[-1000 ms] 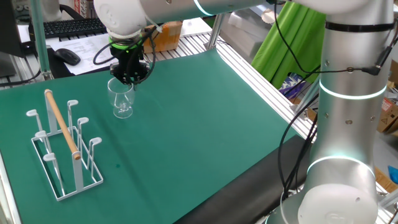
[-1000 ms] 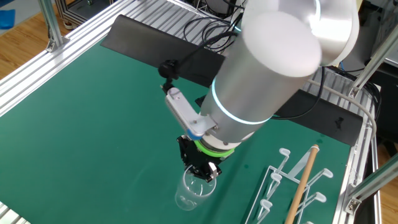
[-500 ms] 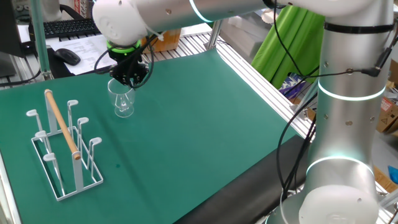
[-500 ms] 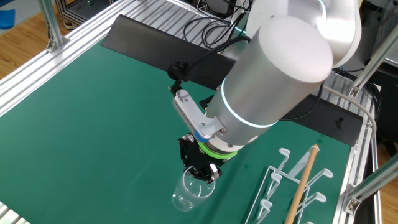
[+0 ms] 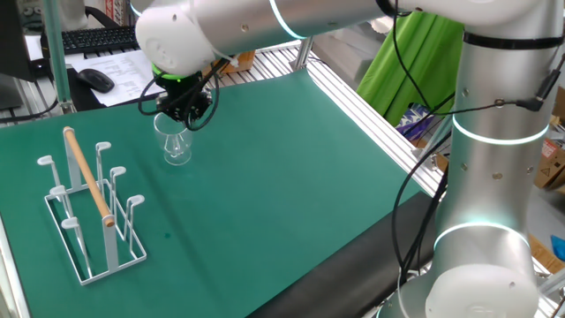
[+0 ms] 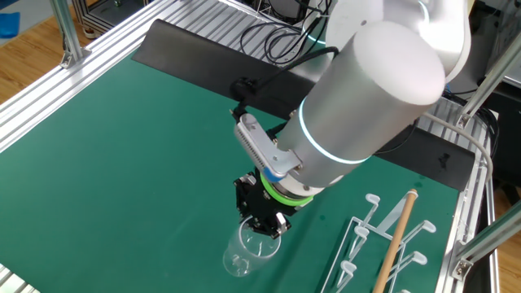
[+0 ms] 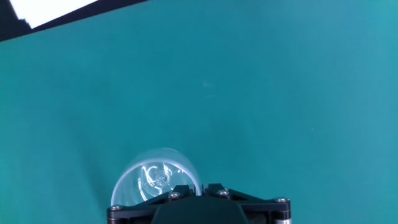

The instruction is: Put the cup on the cup rack

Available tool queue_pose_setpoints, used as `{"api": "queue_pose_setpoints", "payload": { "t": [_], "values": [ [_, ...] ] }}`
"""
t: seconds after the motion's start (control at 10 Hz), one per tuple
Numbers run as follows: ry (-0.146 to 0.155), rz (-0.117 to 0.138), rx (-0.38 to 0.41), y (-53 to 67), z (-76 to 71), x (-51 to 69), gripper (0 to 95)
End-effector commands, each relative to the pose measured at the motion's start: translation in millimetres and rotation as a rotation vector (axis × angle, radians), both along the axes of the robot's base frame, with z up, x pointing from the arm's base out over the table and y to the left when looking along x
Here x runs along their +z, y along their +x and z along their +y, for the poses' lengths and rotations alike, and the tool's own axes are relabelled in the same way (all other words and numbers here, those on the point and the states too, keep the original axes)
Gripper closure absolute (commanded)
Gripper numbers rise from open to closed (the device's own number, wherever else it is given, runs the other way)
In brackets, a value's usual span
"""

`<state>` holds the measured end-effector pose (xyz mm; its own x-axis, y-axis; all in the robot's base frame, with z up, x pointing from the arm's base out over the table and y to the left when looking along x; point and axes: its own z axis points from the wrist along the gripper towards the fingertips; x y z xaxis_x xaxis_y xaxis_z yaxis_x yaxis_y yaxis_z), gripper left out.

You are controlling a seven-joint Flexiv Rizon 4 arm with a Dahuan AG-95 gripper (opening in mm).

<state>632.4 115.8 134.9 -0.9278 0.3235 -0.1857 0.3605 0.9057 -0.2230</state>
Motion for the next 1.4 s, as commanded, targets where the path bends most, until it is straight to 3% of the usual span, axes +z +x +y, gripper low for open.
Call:
{"api": "queue_pose_setpoints", "payload": {
  "t": [0.1,0.4,0.7,1.3,1.4],
  "values": [
    [-0.018,-0.028,-0.003,0.5,-1.8,-0.2,95.0],
    [-0.027,-0.057,-0.012,2.3,-3.3,-1.7,95.0],
    [-0.043,-0.108,-0.029,3.7,-4.7,-3.2,95.0],
    [-0.059,-0.162,-0.056,2.7,-5.1,-14.9,95.0],
    [-0.067,-0.158,-0.052,1.9,-4.5,-12.9,95.0]
  ]
}}
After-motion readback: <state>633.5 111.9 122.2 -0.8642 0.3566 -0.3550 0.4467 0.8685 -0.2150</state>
